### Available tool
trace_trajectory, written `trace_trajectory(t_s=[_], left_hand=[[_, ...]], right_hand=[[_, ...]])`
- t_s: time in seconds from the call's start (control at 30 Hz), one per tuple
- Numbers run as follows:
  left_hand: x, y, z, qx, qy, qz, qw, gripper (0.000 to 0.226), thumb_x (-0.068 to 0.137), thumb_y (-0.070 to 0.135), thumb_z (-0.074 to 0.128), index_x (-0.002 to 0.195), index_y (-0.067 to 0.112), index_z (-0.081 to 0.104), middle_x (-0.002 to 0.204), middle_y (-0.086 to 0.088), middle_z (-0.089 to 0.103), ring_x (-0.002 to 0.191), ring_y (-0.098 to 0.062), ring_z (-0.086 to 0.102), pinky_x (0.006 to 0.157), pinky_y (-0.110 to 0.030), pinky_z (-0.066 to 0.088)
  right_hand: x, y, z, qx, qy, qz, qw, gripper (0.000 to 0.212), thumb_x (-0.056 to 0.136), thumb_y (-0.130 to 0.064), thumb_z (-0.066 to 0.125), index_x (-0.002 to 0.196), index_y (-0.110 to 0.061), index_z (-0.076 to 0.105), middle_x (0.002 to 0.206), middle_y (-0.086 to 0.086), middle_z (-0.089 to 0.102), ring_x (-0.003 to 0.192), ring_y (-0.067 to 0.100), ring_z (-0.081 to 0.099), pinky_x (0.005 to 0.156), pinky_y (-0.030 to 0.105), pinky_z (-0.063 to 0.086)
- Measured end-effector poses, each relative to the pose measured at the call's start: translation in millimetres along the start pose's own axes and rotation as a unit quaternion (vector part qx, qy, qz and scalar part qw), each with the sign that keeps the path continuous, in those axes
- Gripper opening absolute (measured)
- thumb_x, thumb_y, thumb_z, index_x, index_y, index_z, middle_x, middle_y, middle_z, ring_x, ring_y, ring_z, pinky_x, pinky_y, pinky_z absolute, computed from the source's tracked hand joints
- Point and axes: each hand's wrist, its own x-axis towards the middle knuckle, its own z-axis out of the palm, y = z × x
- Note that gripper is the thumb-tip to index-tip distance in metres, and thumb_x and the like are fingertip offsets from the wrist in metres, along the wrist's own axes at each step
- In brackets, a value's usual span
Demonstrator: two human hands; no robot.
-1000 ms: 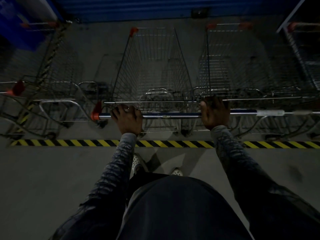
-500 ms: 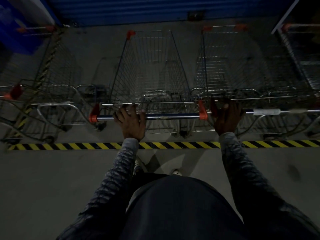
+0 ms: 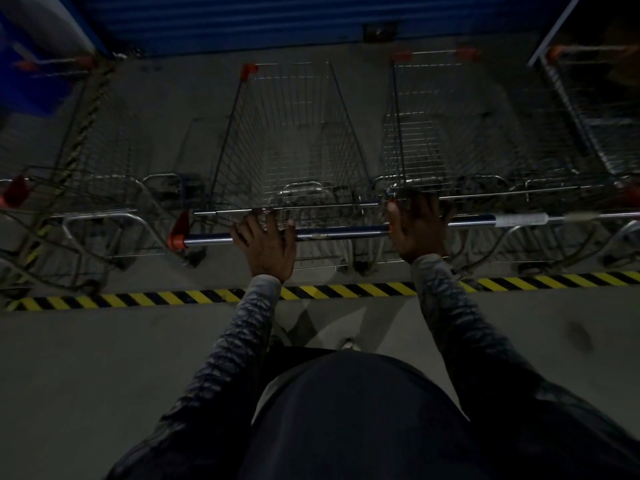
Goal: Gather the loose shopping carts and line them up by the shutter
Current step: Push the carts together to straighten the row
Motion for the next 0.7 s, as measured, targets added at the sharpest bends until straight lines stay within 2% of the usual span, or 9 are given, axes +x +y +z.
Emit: trace_trajectory(t_s=[0.13, 0.27, 0.37, 0.6, 0.7], left_hand=[[0.4, -0.3, 1.2, 0.001, 0.006, 0.004, 1.000, 0.041, 0.098, 0.040, 0.053, 0.125, 0.009, 0.058, 0.127, -0.025, 0.052, 0.121, -0.044, 0.044, 0.115, -0.062, 0.018], [0.7, 0.7, 1.3, -0.006, 0.002, -0.007, 1.000, 0.042, 0.098, 0.042, 0.050, 0.124, 0.011, 0.059, 0.127, -0.024, 0.052, 0.121, -0.043, 0.044, 0.114, -0.061, 0.017], [1.2, 0.7, 2.2, -0.009, -0.006, -0.010, 1.000, 0.041, 0.099, 0.043, 0.050, 0.124, 0.012, 0.058, 0.129, -0.023, 0.051, 0.121, -0.042, 0.044, 0.114, -0.060, 0.017], [1.5, 0.6, -2.9, 0.002, -0.032, -0.010, 0.999, 0.044, 0.100, 0.045, 0.044, 0.124, 0.012, 0.058, 0.131, -0.022, 0.049, 0.123, -0.042, 0.043, 0.115, -0.061, 0.016], [1.1, 0.1, -4.7, -0.003, -0.032, -0.005, 0.999, 0.045, 0.100, 0.046, 0.039, 0.123, 0.011, 0.057, 0.131, -0.023, 0.049, 0.124, -0.041, 0.042, 0.115, -0.062, 0.016]], right_hand=[[2.9, 2.4, 10.1, -0.038, -0.043, -0.009, 0.998, 0.042, 0.107, -0.048, 0.040, 0.104, -0.023, 0.073, 0.113, 0.003, 0.067, 0.108, 0.033, 0.056, 0.094, 0.049, 0.033], [5.8, 0.6, 8.1, -0.030, -0.045, -0.007, 0.999, 0.045, 0.107, -0.047, 0.036, 0.103, -0.023, 0.074, 0.109, 0.002, 0.068, 0.102, 0.033, 0.058, 0.086, 0.046, 0.037], [5.8, -2.0, 8.3, -0.036, -0.049, 0.007, 0.998, 0.049, 0.108, -0.047, 0.033, 0.103, -0.022, 0.075, 0.110, 0.003, 0.067, 0.103, 0.033, 0.057, 0.086, 0.044, 0.035], [4.9, -5.7, 9.0, 0.005, -0.019, 0.022, 1.000, 0.040, 0.105, -0.043, 0.043, 0.094, -0.019, 0.073, 0.103, 0.003, 0.067, 0.100, 0.034, 0.059, 0.085, 0.048, 0.040], [5.1, -7.5, 7.9, 0.001, -0.005, 0.021, 1.000, 0.039, 0.104, -0.042, 0.046, 0.090, -0.018, 0.073, 0.101, 0.004, 0.068, 0.101, 0.033, 0.059, 0.086, 0.045, 0.036]])
